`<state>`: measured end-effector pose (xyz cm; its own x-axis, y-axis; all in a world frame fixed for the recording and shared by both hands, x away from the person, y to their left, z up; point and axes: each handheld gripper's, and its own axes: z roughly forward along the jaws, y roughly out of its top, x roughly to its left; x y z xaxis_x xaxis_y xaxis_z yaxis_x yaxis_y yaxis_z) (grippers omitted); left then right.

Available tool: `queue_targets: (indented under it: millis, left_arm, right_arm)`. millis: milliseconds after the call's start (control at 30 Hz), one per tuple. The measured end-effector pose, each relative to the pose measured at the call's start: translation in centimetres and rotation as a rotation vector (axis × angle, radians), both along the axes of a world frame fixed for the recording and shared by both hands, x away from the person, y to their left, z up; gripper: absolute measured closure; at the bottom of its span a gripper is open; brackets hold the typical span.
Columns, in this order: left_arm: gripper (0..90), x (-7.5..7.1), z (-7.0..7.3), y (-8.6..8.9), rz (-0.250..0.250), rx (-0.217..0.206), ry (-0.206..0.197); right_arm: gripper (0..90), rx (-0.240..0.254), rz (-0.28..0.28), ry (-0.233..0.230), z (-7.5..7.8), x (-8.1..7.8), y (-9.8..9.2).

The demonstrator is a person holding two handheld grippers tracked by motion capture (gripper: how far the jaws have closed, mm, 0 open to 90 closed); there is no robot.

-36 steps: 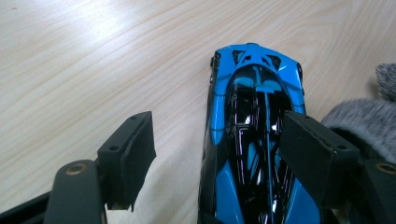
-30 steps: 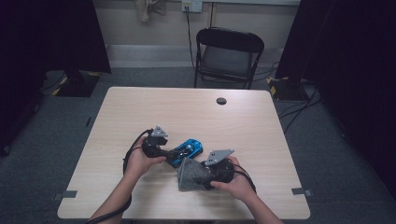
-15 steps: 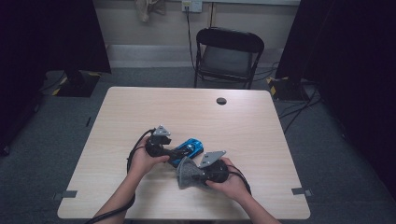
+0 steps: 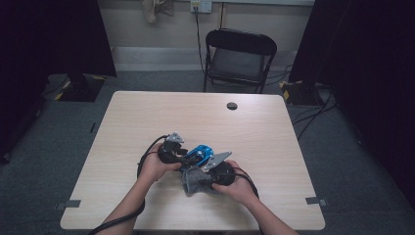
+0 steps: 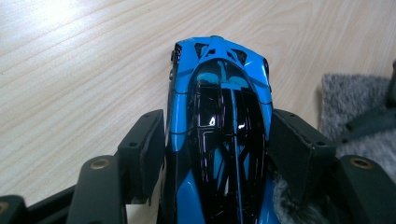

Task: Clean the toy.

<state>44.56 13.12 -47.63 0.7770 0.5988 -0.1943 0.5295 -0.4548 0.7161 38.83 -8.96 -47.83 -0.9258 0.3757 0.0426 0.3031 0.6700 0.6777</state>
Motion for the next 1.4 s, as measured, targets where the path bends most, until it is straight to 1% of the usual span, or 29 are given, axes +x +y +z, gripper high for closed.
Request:
queue_targets:
  millis: [167,400,500,533,667,733,867,1000,1067,1100,1133,1167,1233,1367,1400]
  left_arm:
    - [37.3,-0.1,0.1,-0.1,0.001,0.011,-0.005]
    - [37.9,-0.2,0.3,-0.2,-0.007,0.035,-0.018]
    - [38.0,-0.2,0.3,-0.2,-0.010,0.039,-0.022]
    - [38.0,-0.3,0.4,-0.1,-0.011,0.040,-0.021]
    - [38.1,-0.3,0.4,-0.1,-0.009,0.041,-0.020]
    - [38.3,-0.4,0.4,-0.1,-0.004,0.039,-0.024]
    - [38.5,-0.4,0.4,-0.1,-0.006,0.043,-0.023]
    - [38.7,-0.4,0.4,-0.1,-0.003,0.044,-0.027]
    - [39.0,-0.4,0.4,-0.1,0.002,0.043,-0.029]
    - [39.2,-0.4,0.4,0.0,0.001,0.042,-0.022]
    - [39.9,-0.4,0.4,0.0,0.002,0.032,-0.025]
    - [40.4,-0.4,0.4,0.0,-0.005,0.035,-0.032]
    - [40.4,-0.4,0.4,0.0,-0.004,0.035,-0.031]
    - [40.4,-0.3,0.5,-0.1,-0.006,0.043,-0.025]
    - [40.4,-0.3,0.5,-0.1,-0.006,0.043,-0.025]
  right_arm:
    - [70.7,0.012,-0.036,0.001,0.0,0.7,-0.6]
    - [71.7,-0.002,-0.068,-0.006,0.0,1.3,-1.1]
    - [71.9,0.003,-0.101,-0.004,0.0,1.7,-1.8]
    - [72.0,-0.004,-0.113,-0.008,0.0,1.9,-2.0]
    - [72.1,-0.012,-0.152,-0.027,0.0,2.4,-2.8]
    - [72.2,-0.011,-0.164,-0.026,0.0,2.7,-3.1]
    - [72.3,-0.033,-0.184,-0.042,0.1,3.2,-3.3]
    - [72.3,-0.039,-0.208,-0.045,0.2,3.6,-3.7]
    - [72.3,-0.043,-0.227,-0.049,0.2,3.8,-3.9]
    - [72.4,-0.044,-0.233,-0.053,0.3,3.9,-4.1]
    - [72.3,-0.043,-0.249,-0.054,0.3,4.0,-4.3]
    - [72.3,-0.043,-0.259,-0.054,0.3,4.1,-4.6]
    - [72.3,-0.043,-0.279,-0.053,0.3,4.2,-5.1]
    - [72.3,-0.051,-0.276,-0.058,0.6,4.2,-5.7]
    - [72.3,-0.044,-0.269,-0.059,0.8,4.1,-5.8]
